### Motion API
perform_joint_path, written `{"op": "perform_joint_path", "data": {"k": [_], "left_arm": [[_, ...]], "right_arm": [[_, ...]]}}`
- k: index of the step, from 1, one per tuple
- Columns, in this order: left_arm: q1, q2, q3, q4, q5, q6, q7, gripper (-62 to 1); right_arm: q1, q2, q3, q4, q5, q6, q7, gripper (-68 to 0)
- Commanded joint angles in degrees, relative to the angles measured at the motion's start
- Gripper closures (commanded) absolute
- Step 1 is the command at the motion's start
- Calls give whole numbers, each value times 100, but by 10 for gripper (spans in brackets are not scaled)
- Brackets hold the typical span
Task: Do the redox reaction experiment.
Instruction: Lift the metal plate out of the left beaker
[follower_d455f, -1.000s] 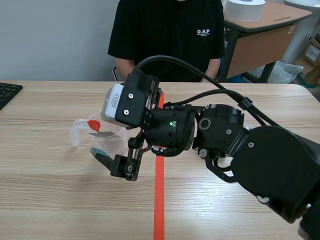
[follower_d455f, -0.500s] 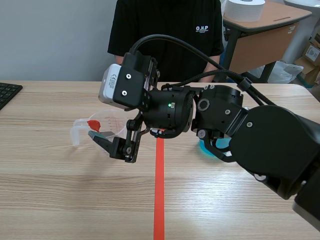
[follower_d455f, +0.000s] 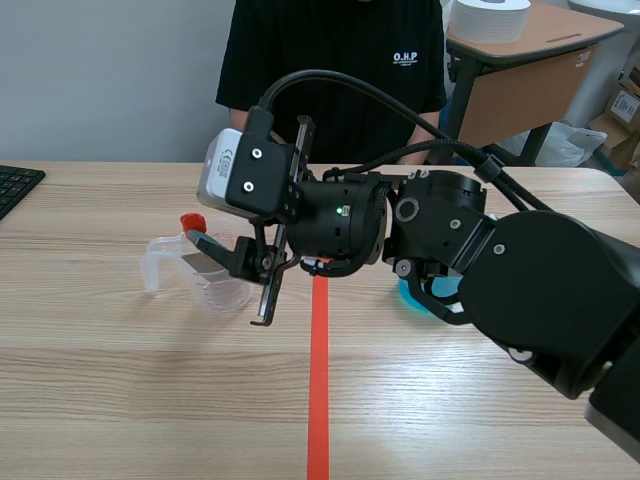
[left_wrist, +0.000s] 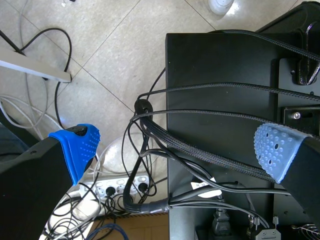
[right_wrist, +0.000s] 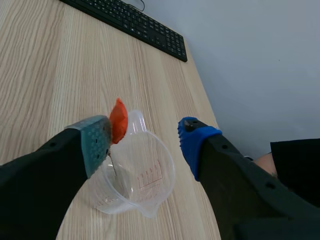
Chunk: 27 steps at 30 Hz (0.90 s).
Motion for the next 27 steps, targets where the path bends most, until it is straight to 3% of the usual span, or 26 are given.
{"op": "perform_joint_path", "data": {"k": [1,3,11,16,23,27], "left_arm": [[13,11,-7,66,90,-28,-59,-623],[13,13,-7,66,225,-31,-63,-623],[11,13,-7,66,267,-35,-63,-623],[13,11,-7,66,271,-42,-61,-617],[13,13,-7,66,267,-72,-57,-306],[13,13,-7,66,267,-72,-57,-198]], "right_arm": [[146,-2,4,144,61,-44,48,-253],[146,0,4,144,61,-44,44,-211],[146,17,7,144,63,-61,46,-21],[164,15,7,144,72,-61,74,-16],[275,15,63,179,549,-33,4,-16],[306,15,243,363,844,361,-85,-16]]}}
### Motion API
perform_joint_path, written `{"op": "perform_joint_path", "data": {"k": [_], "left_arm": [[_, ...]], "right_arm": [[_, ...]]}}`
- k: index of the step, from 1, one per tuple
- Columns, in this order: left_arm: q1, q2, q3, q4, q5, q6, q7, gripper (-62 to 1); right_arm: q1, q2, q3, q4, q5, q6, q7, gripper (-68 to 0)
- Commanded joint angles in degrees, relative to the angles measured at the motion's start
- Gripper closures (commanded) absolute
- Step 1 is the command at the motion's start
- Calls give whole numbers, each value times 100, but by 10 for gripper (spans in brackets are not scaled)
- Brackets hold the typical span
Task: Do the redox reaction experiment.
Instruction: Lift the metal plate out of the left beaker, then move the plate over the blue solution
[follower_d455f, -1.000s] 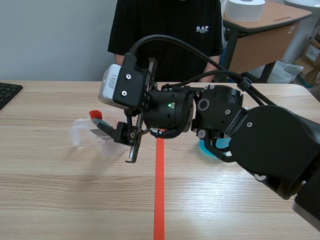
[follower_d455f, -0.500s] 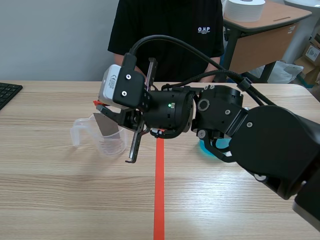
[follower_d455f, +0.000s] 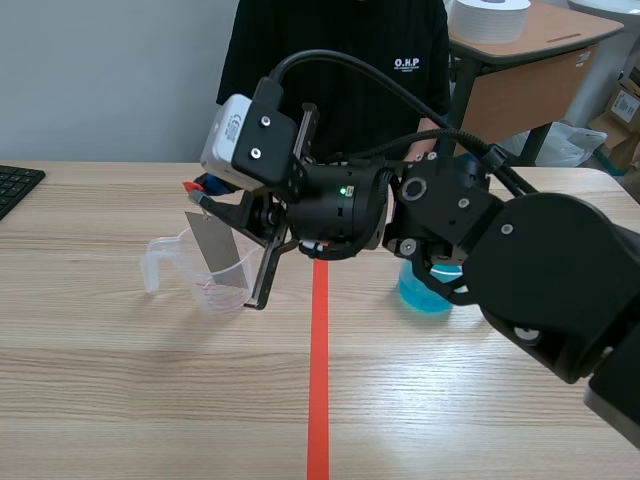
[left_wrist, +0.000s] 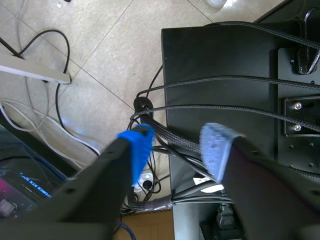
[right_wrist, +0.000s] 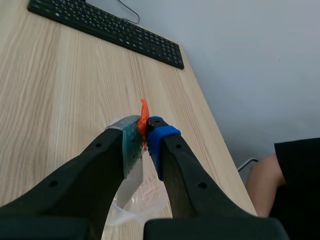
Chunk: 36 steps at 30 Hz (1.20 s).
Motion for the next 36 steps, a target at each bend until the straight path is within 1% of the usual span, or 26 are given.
{"op": "perform_joint_path", "data": {"k": [1,2,5,7,13,19,23,27,30,33,36], "left_arm": [[13,15,-7,66,-15,-33,-59,-176],[13,15,-7,66,-15,-33,-59,-156],[13,15,-7,66,-17,-33,-61,-95],[13,15,-7,66,-17,-33,-61,-46],[13,15,-7,66,-17,-33,-61,-47],[13,31,-7,66,-17,-31,-63,-47],[13,31,-7,66,-17,-31,-63,-47],[13,31,-7,66,-17,-33,-66,-47],[-4,79,-7,68,-20,-70,-105,-47],[0,142,-7,66,-17,-74,-81,-47],[-2,188,-7,66,-17,-72,-42,-47]], "right_arm": [[192,11,166,332,212,92,-42,-16],[192,11,225,413,297,190,-162,-16],[192,11,424,662,595,295,-542,-16],[192,11,599,846,780,479,-772,-16],[192,11,1187,1467,1355,994,-1493,-16],[190,13,1899,2022,2087,1462,-2426,-16],[188,28,2439,2297,2697,1462,-3211,-15],[188,280,2852,2492,3453,1462,-3877,-15],[188,586,3069,2555,4057,1462,-4216,-15],[181,966,3254,2555,4669,1462,-4439,-15],[105,1478,3418,2555,5274,1462,-4498,-16]]}}
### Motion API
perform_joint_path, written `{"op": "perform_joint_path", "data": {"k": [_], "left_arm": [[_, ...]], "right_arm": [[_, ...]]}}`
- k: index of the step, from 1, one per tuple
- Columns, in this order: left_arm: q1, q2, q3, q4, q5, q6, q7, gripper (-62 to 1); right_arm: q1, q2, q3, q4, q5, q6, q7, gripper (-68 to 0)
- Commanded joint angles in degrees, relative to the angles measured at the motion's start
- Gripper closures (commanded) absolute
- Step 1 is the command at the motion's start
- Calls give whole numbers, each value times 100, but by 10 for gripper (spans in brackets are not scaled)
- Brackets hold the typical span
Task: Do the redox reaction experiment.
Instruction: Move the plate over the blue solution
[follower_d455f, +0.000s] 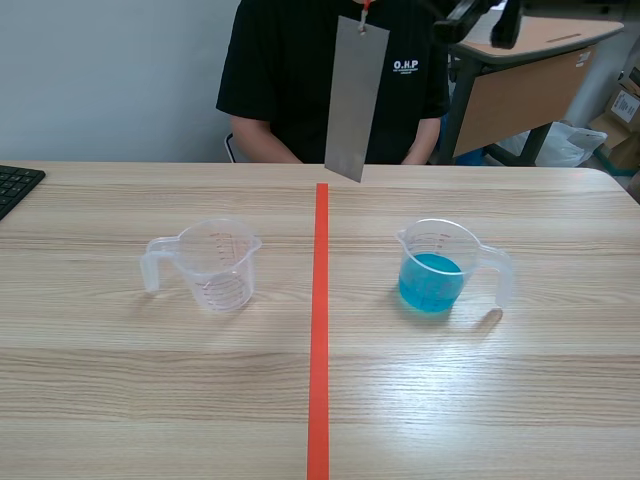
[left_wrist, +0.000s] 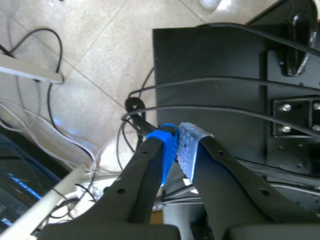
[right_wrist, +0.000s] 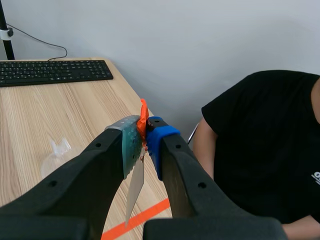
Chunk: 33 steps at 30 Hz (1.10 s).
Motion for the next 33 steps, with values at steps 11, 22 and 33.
{"op": "perform_joint_path", "data": {"k": [11,22,33], "left_arm": [[17,-26,-4,66,-17,11,70,-47],[15,24,-4,66,-20,9,59,-47],[35,-7,-4,68,-15,7,63,-47]], "right_arm": [[-424,1845,221,57,1362,31,319,-16],[-1115,2719,221,57,1346,31,1298,-16],[-1178,2717,221,46,1165,31,1296,-16]]}}
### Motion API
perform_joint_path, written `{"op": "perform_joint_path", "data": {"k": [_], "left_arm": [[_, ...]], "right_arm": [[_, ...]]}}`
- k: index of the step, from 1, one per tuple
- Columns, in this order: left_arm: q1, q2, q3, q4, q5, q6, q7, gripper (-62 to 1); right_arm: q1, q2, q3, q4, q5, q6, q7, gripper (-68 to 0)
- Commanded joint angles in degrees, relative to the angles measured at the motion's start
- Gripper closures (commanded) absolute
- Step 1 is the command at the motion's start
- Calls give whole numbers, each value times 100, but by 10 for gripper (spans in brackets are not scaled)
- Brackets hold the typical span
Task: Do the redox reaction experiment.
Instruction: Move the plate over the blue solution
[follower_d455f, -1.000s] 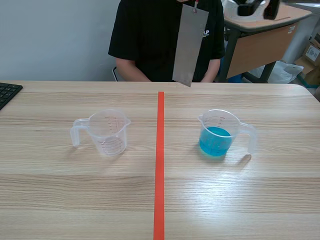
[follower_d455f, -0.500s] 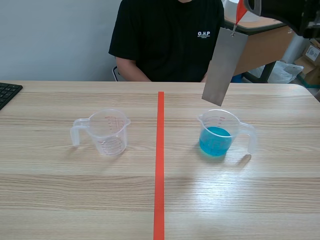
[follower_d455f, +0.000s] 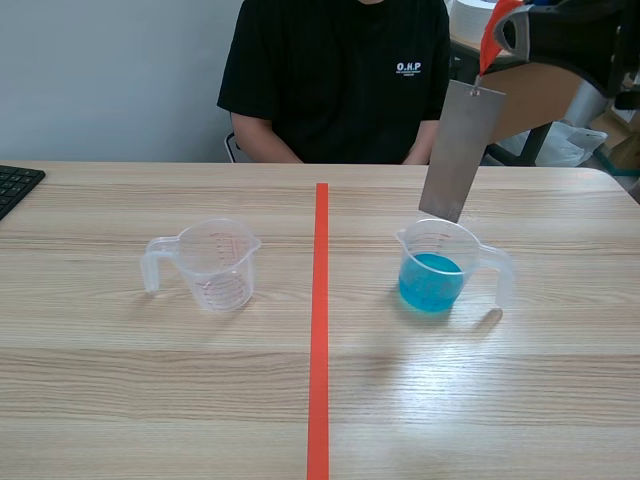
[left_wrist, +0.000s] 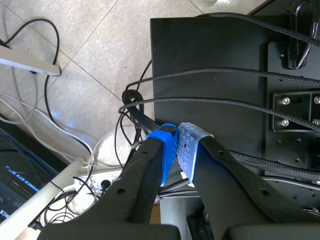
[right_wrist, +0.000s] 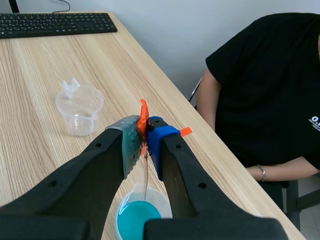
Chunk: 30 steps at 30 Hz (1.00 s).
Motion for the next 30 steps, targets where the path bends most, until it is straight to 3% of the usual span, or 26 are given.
{"op": "perform_joint_path", "data": {"k": [1,8,11,15,21,30], "left_arm": [[52,-11,-4,68,-15,7,-61,-47],[337,-417,-4,151,-63,-24,-452,-47],[527,-743,-4,345,-98,-199,-756,-47],[791,-1263,-4,669,-420,-531,-1180,-47],[1038,-2168,-4,1309,-498,-1047,-1733,-47],[1008,-3550,-4,2275,-621,-1093,-2509,-47]], "right_arm": [[85,46,66,46,83,33,85,-16],[85,46,66,46,81,33,81,-16],[85,48,66,46,81,33,79,-16],[87,48,66,46,81,33,81,-15],[85,48,66,46,81,33,81,-15],[85,46,66,46,83,33,83,-15]]}}
